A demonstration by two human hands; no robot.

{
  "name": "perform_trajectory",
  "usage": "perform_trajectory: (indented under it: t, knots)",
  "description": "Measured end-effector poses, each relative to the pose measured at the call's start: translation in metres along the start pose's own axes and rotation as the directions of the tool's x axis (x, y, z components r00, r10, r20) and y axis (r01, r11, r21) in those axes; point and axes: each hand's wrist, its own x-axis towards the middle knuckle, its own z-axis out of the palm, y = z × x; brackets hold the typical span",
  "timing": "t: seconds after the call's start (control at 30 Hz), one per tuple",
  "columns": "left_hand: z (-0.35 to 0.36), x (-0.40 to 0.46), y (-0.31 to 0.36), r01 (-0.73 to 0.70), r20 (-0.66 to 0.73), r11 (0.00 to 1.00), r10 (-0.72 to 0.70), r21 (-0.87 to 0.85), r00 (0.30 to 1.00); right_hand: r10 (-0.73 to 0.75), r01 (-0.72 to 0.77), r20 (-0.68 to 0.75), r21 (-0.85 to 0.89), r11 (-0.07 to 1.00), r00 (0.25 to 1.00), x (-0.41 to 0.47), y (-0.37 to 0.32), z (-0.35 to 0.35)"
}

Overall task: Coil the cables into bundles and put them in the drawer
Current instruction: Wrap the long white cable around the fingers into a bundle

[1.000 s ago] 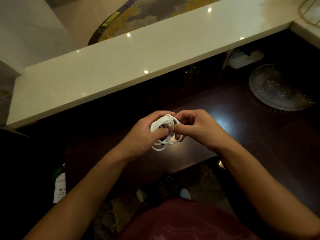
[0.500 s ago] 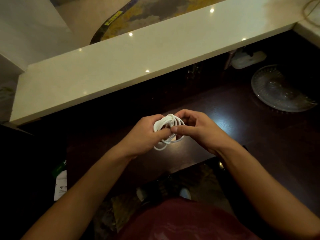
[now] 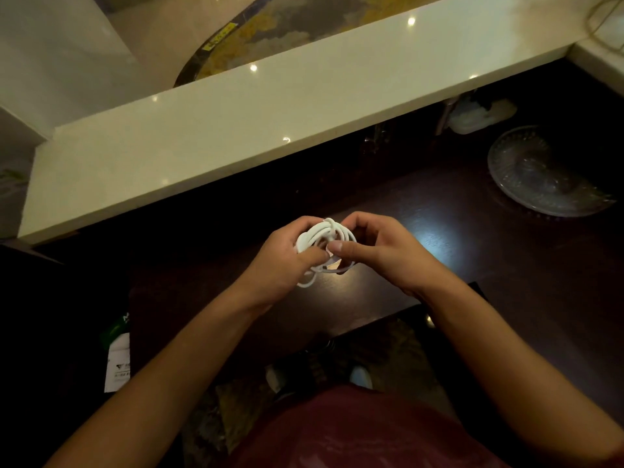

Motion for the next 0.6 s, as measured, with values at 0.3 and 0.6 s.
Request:
perform_trajectory:
  t: [0.3,0.6]
  knots:
    - [-0.006,0.002,-0.003,0.098,0.105,0.950,-0.070,-0.297,0.992,-0.030,0.032,0.038,-0.051,0.998,0.999,-0.001,0.003,0.000]
    - [0.004,0.007,-0.006,0.068,-0.064,0.962,-0.088,-0.264,0.994,-0.115,0.043,-0.212,-0.317,0.948,0.970,-0.001,0.006,0.014]
